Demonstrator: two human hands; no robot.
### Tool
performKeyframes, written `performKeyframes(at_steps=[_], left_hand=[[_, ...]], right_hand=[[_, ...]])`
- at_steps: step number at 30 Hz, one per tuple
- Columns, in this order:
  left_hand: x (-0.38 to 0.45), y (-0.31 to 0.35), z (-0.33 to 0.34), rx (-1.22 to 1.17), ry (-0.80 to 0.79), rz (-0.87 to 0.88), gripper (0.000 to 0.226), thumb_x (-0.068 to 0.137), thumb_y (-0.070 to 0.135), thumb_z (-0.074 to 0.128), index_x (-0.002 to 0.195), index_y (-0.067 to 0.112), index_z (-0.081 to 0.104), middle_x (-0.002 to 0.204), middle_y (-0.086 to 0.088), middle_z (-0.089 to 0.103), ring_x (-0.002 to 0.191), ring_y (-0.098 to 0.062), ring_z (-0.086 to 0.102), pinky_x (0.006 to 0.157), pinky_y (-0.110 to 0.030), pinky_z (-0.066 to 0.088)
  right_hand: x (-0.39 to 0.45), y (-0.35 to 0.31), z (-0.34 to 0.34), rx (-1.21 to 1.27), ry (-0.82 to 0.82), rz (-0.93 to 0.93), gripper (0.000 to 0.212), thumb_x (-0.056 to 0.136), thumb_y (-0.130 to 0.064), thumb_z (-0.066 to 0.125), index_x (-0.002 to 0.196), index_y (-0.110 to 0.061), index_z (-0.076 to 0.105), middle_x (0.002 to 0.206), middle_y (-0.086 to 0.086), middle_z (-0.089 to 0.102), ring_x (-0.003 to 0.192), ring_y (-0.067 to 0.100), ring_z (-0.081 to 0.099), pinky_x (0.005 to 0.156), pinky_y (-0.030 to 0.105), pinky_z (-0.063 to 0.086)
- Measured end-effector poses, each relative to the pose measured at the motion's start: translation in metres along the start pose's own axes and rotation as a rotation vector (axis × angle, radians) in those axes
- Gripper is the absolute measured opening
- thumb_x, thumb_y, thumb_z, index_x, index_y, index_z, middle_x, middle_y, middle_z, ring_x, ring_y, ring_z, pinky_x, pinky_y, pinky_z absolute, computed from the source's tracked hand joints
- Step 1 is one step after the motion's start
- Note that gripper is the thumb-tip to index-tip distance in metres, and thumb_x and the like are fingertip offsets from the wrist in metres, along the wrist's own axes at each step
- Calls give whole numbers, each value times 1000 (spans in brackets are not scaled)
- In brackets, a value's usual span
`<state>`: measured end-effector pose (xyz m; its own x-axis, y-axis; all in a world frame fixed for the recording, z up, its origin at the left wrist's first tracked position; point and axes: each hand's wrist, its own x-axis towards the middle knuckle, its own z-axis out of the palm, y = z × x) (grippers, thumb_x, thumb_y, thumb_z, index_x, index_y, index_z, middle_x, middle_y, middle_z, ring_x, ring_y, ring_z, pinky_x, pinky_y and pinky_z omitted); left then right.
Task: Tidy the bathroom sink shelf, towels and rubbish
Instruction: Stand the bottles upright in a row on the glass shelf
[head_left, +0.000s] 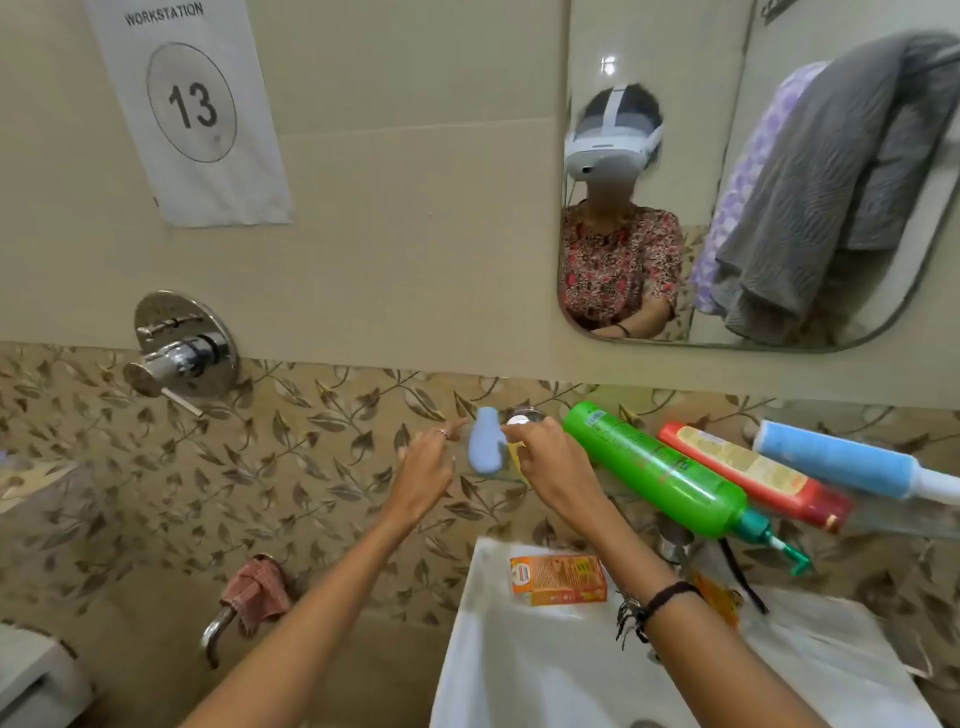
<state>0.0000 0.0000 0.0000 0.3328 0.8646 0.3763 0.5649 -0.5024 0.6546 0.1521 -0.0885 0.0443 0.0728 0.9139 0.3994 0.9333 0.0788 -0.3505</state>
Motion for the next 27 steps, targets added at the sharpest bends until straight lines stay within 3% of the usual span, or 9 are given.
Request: performKeyframes(at_steps=[3, 5, 8, 11, 16, 19, 21, 24, 27], left_hand=[[5, -11, -1, 122, 3, 54, 47, 89, 14, 50, 133, 32, 47, 124, 7, 59, 112, -12, 43, 84, -26, 14], [9, -16, -4, 124, -24, 74, 45, 90, 21, 54, 130, 40, 47, 121, 12, 59, 108, -8, 41, 82, -29, 16], [13, -15, -7, 90, -126, 114, 41, 90, 34, 54, 124, 54, 40, 123, 21, 54, 111, -11, 43, 92, -43, 31], [19, -15, -10, 177, -143, 166, 44, 90, 37, 55, 117, 64, 34, 127, 20, 53, 102, -6, 41, 76, -32, 21], [27, -11, -3, 245, -43, 285, 41, 86, 25, 61, 117, 50, 53, 109, 9, 47, 105, -4, 40, 68, -31, 12], [31, -5, 0, 96, 44, 259, 31, 84, 24, 63, 110, 41, 61, 107, 15, 49, 105, -2, 44, 74, -29, 16], [38, 7, 0, -104, 73, 171, 25, 82, 17, 66, 105, 26, 64, 102, 9, 57, 101, -9, 51, 86, -35, 29], [53, 35, -10, -435, 68, 73, 23, 81, 7, 67, 101, 19, 65, 94, -5, 65, 87, -13, 58, 77, -26, 45], [64, 53, -21, -555, -18, 119, 20, 81, 8, 67, 91, 25, 68, 81, 4, 68, 71, 3, 59, 67, -11, 47]], right_hand=[[11, 11, 5, -69, 36, -61, 30, 91, -10, 43, 111, -13, 65, 106, 8, 66, 99, 30, 53, 71, 35, 41], [17, 13, 9, -98, 27, -93, 32, 91, -12, 43, 114, -16, 65, 109, 6, 66, 101, 28, 53, 76, 36, 43], [24, 14, 18, -162, 37, -116, 31, 90, -14, 44, 112, -20, 64, 107, 3, 64, 104, 26, 49, 73, 32, 34], [25, 13, 26, -175, 13, -109, 32, 91, -16, 46, 119, -24, 59, 111, 2, 61, 107, 25, 44, 76, 31, 29], [26, 21, 30, -95, 6, -83, 38, 93, -20, 49, 129, -29, 52, 118, -2, 61, 108, 23, 42, 77, 31, 25], [27, 27, 23, 178, 6, -10, 38, 88, -25, 60, 126, -29, 58, 120, -6, 64, 107, 22, 43, 83, 32, 29], [31, 31, 12, 391, 50, 37, 35, 84, -24, 65, 119, -26, 65, 114, -2, 69, 105, 24, 48, 90, 34, 38], [41, 30, -9, 571, 77, 48, 30, 81, -13, 68, 110, -17, 70, 107, 0, 72, 95, 17, 60, 88, 28, 47], [50, 26, -21, 729, 44, 70, 25, 79, -7, 68, 104, -12, 72, 93, -1, 71, 83, 10, 63, 78, 23, 49]])
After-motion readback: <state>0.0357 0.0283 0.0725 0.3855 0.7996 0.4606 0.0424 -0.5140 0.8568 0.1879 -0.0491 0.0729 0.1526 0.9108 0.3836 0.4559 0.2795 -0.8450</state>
